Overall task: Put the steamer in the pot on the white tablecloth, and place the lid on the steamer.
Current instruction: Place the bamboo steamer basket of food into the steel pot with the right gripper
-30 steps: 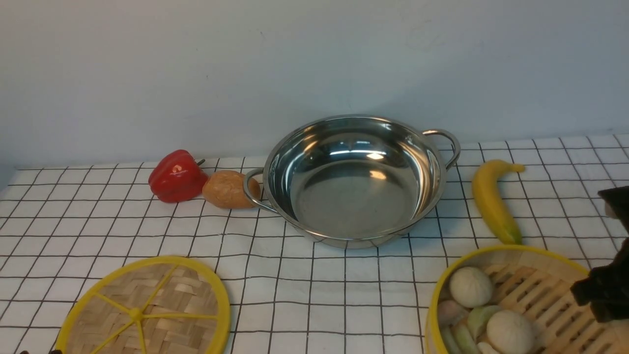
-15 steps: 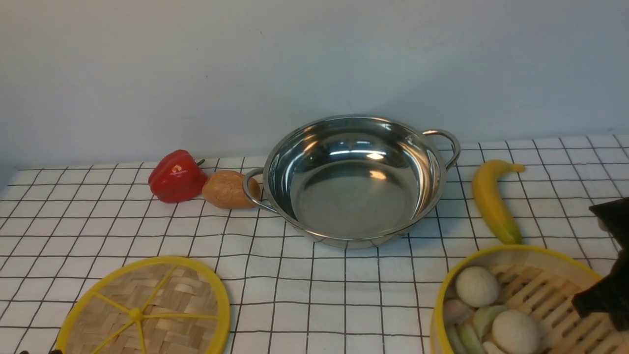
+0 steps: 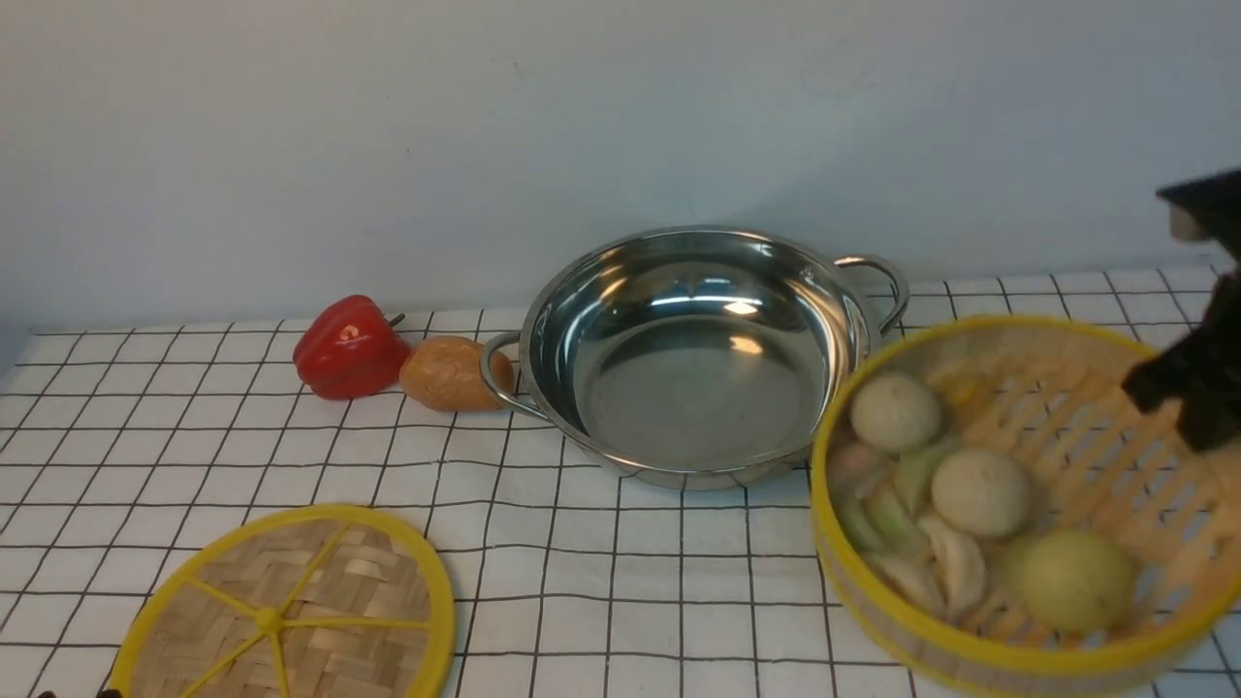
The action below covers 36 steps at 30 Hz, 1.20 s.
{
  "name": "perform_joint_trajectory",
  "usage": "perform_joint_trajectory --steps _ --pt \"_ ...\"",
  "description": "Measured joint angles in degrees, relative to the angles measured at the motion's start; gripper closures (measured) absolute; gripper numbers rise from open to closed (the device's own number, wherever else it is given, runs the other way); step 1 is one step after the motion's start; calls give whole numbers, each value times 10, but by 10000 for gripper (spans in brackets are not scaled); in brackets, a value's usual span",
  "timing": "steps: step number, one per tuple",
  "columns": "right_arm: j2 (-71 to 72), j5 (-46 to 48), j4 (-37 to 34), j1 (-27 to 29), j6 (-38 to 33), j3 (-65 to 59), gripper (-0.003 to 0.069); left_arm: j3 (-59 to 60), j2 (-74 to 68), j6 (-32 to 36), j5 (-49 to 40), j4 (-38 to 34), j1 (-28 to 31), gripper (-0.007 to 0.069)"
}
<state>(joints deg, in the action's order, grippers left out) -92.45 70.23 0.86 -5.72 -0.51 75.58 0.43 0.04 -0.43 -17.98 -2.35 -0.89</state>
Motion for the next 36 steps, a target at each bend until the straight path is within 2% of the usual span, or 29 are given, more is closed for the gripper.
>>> perform_joint_trajectory --steps 5,12,14,21,29,36 --pt "-60 6 -64 -5 -29 114 595 0 0 0 0 0 0 382" --pt "-189 11 -62 -60 -42 293 595 0 0 0 0 0 0 382" --pt "-249 13 -63 -84 -47 381 595 0 0 0 0 0 0 382" --pt "-371 9 -77 -107 -46 581 595 0 0 0 0 0 0 382" --pt "-454 16 -76 -107 -56 608 595 0 0 0 0 0 0 382" --pt "-467 17 -86 -107 -79 608 595 0 0 -1 0 0 0 382"
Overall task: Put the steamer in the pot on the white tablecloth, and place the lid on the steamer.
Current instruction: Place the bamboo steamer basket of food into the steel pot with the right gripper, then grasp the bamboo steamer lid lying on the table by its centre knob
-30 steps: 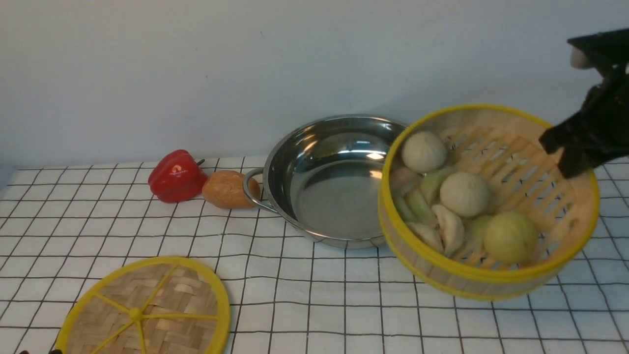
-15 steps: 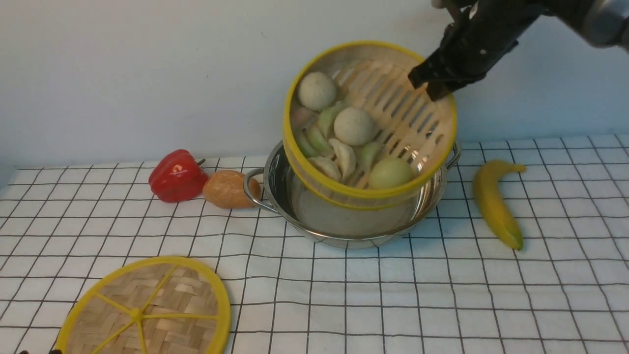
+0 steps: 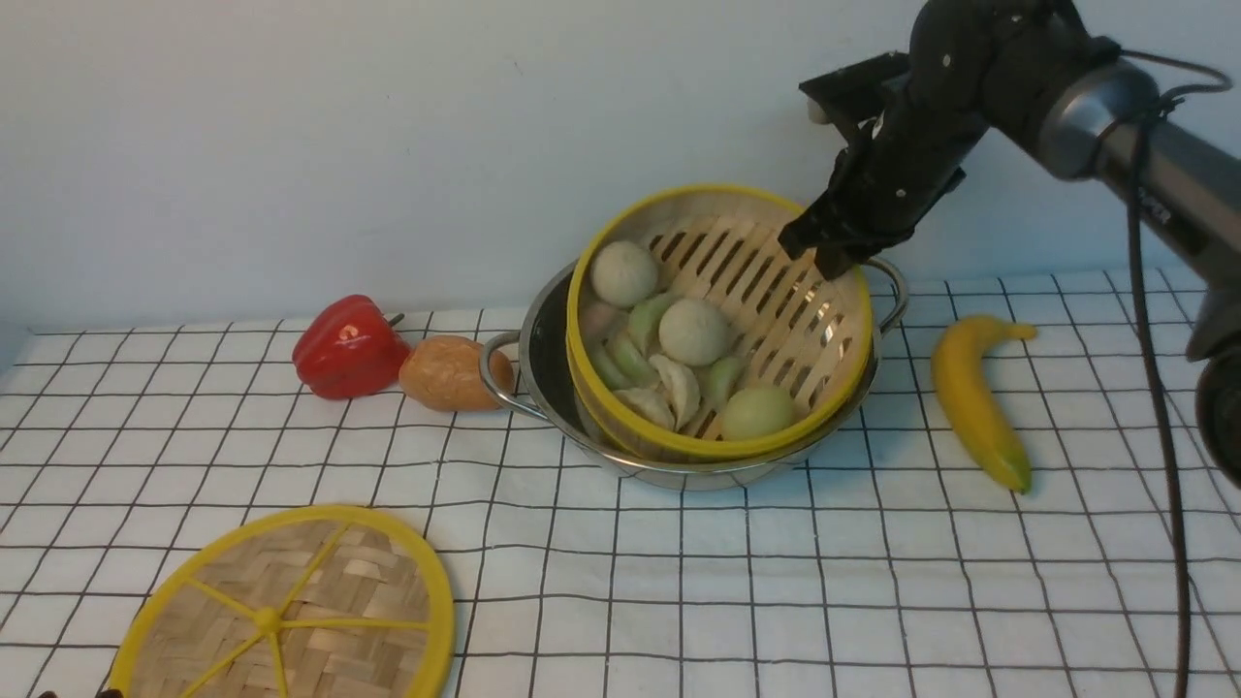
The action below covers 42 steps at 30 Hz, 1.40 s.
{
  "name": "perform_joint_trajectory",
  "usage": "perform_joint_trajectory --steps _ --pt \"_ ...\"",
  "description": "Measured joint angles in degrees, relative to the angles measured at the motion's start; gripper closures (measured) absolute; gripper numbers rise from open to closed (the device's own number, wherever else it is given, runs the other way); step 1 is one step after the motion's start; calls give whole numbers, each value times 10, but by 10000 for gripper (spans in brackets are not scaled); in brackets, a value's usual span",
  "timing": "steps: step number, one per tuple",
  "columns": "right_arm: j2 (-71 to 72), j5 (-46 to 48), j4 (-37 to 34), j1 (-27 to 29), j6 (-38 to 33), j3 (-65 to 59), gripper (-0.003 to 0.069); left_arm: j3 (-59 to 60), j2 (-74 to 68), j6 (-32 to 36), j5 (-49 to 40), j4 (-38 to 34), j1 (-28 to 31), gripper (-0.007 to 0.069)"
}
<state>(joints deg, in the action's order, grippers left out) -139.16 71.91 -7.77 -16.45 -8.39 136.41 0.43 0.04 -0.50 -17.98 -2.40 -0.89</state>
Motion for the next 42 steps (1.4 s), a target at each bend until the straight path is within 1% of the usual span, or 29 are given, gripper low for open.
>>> perform_joint_trajectory --steps 5,7,8,9,11,12,13,14,15,16,18,19,22,24,26,29,30,31,34,37,42 --pt "-9 -8 -15 0 -25 2 586 0 0 0 0 0 0 382" --pt "-15 -11 -28 0 -34 2 543 0 0 0 0 0 0 382" --pt "-15 -12 -30 0 -34 2 536 0 0 0 0 0 0 382" --pt "-17 -14 -40 0 -40 2 460 0 0 0 0 0 0 382" --pt "-17 -12 -40 0 -43 2 390 0 0 0 0 0 0 382" --pt "-17 -12 -42 0 -44 2 373 0 0 0 0 0 0 382" --pt "-17 -12 -43 -1 -45 8 310 0 0 0 0 0 0 382" --pt "-17 -12 -45 0 -45 15 280 0 0 0 0 -1 0 382" --pt "-17 -12 -45 0 -45 19 275 0 0 0 0 -1 0 382" --pt "-18 -11 -45 0 -34 41 246 0 0 0 0 0 0 382" --pt "-18 -11 -45 0 -25 59 242 0 0 0 0 0 0 382" --pt "-18 -11 -41 0 -10 89 244 0 0 0 0 0 0 382" --pt "-9 -11 -23 0 36 164 286 0 0 0 0 0 0 382" --pt "1 -14 5 0 75 229 358 0 0 0 0 0 0 382" --pt "9 -14 28 0 96 263 426 0 0 0 0 0 0 382" --pt "32 -16 62 0 130 311 606 0 0 0 0 0 0 382" --pt "40 -16 69 0 137 321 645 0 0 0 0 0 0 382" --pt "51 -17 78 0 145 329 666 0 0 0 0 0 0 382" --pt "72 -17 78 0 160 332 674 0 0 0 0 0 0 382" --pt "85 -16 57 0 171 332 674 0 0 0 0 0 0 382" --pt "104 -15 -41 -5 188 333 673 0 0 0 0 0 0 382"
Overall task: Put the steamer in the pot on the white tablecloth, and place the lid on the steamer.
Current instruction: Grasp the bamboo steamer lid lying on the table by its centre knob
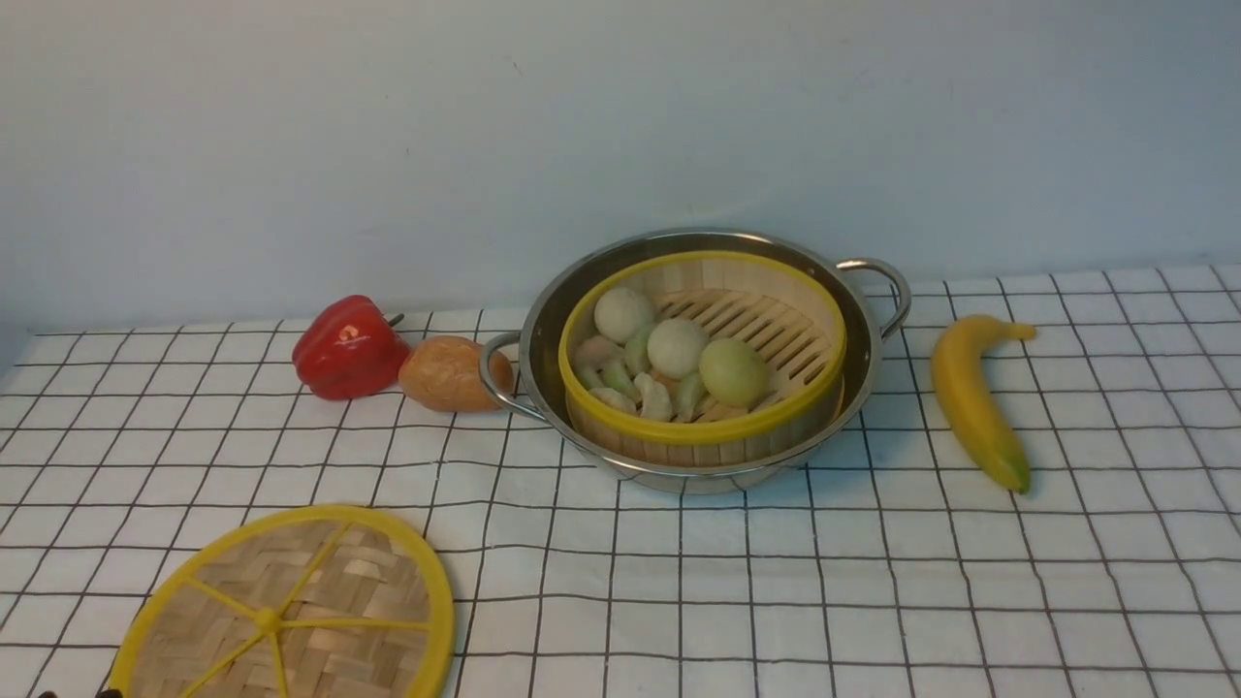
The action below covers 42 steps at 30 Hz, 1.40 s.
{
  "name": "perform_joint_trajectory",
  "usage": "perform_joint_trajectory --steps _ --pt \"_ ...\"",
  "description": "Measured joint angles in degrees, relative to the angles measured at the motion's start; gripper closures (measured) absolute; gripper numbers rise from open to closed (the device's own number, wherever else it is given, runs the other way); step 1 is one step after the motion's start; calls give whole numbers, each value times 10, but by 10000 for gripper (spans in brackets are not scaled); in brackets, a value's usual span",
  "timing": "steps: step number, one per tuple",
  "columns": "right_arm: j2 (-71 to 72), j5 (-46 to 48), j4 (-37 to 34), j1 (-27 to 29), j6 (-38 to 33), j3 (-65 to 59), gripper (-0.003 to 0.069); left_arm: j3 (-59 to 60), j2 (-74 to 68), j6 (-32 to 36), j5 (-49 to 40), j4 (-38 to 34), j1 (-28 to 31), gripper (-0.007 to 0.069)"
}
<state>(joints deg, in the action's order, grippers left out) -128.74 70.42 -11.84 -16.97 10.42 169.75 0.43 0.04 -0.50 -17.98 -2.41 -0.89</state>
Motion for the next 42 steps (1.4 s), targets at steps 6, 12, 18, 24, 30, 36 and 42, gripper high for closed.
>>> perform_joint_trajectory --steps 6,12,18,24,30,36,42 --pt "11 1 -110 -1 0 0 668 0 0 0 0 0 0 382" --pt "17 1 -103 -1 0 0 662 0 0 0 0 0 0 382" --pt "17 2 -82 -1 -12 0 655 0 0 1 0 0 0 382" --pt "17 2 -75 -1 -53 0 643 0 0 1 0 0 0 382" --pt "99 2 -11 -1 -86 -103 608 0 0 1 0 0 0 382" --pt "289 -77 69 0 -90 -415 582 0 0 1 0 0 0 382" --pt "546 -289 109 46 -60 -884 548 0 0 1 0 0 0 382"
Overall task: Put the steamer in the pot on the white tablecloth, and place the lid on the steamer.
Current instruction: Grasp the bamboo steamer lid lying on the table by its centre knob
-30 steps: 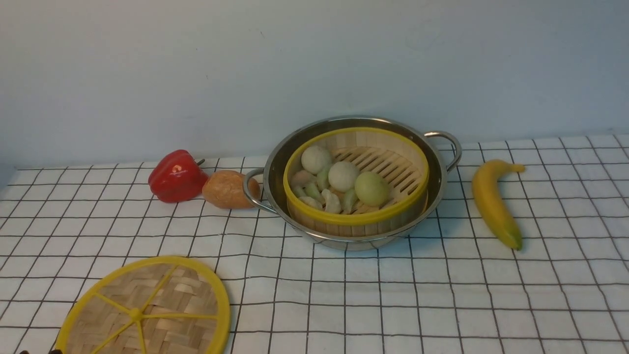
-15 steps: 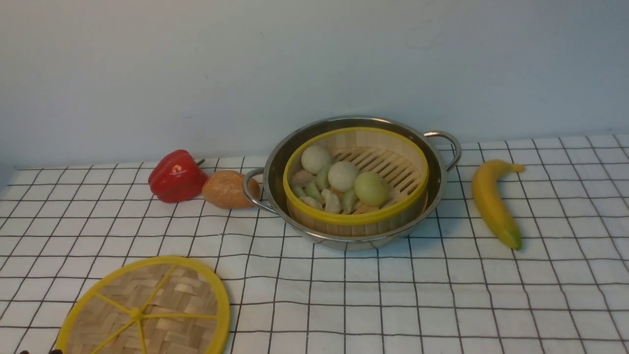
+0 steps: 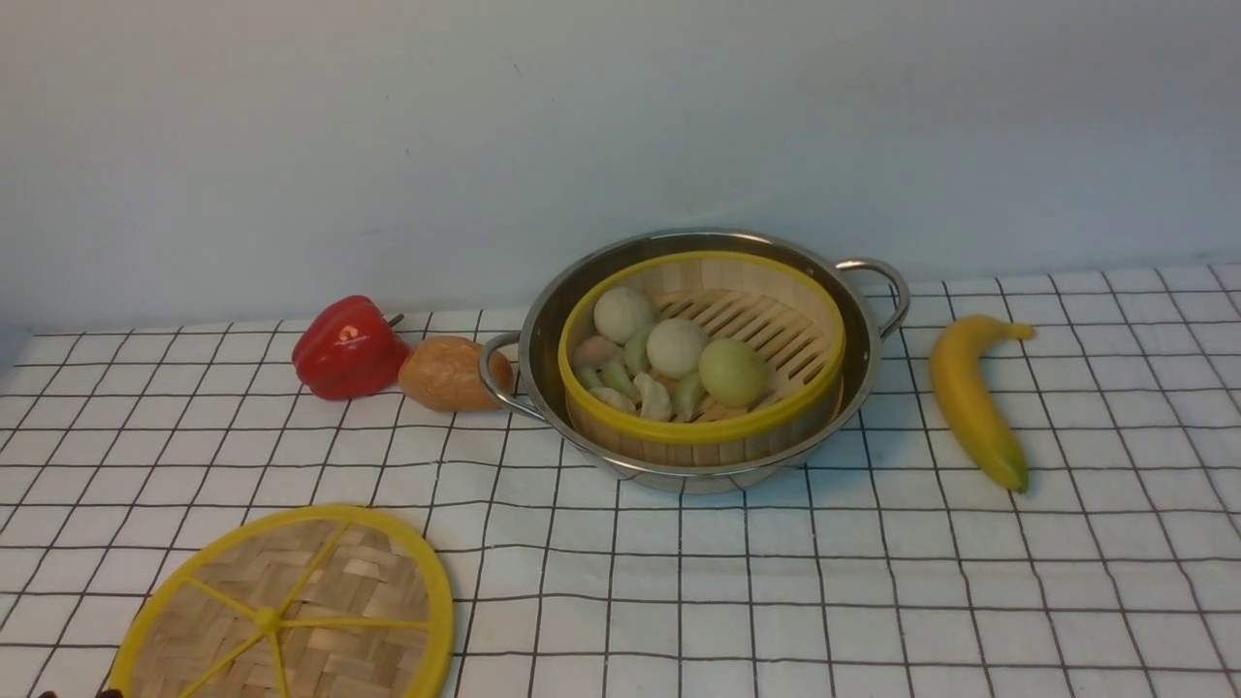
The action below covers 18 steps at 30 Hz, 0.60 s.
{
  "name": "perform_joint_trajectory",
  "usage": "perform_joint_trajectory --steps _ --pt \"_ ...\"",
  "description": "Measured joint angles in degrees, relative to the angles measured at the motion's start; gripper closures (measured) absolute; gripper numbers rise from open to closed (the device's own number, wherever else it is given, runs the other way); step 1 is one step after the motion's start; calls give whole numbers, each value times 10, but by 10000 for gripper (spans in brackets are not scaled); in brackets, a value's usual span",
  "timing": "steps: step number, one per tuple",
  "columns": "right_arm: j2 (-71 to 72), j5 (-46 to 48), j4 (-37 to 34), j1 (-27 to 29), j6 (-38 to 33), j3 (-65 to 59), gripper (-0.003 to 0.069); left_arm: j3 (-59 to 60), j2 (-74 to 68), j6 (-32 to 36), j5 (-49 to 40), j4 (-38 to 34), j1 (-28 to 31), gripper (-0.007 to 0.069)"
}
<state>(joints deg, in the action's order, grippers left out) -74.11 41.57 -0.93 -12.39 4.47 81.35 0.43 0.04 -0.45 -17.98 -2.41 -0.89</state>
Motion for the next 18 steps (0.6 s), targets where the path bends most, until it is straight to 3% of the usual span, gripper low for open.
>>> perform_joint_trajectory --steps 3,5,9,14,18 --pt "79 -95 -14 33 6 -164 538 0 0 0 0 0 0 382" --pt "195 -188 -31 88 10 -338 527 0 0 0 0 0 0 382" --pt "385 -283 -42 182 31 -590 509 0 0 0 0 0 0 382" --pt "554 -312 -22 193 19 -732 494 0 0 0 0 0 0 382" --pt "676 -251 -17 193 21 -802 476 0 0 0 0 0 0 382"
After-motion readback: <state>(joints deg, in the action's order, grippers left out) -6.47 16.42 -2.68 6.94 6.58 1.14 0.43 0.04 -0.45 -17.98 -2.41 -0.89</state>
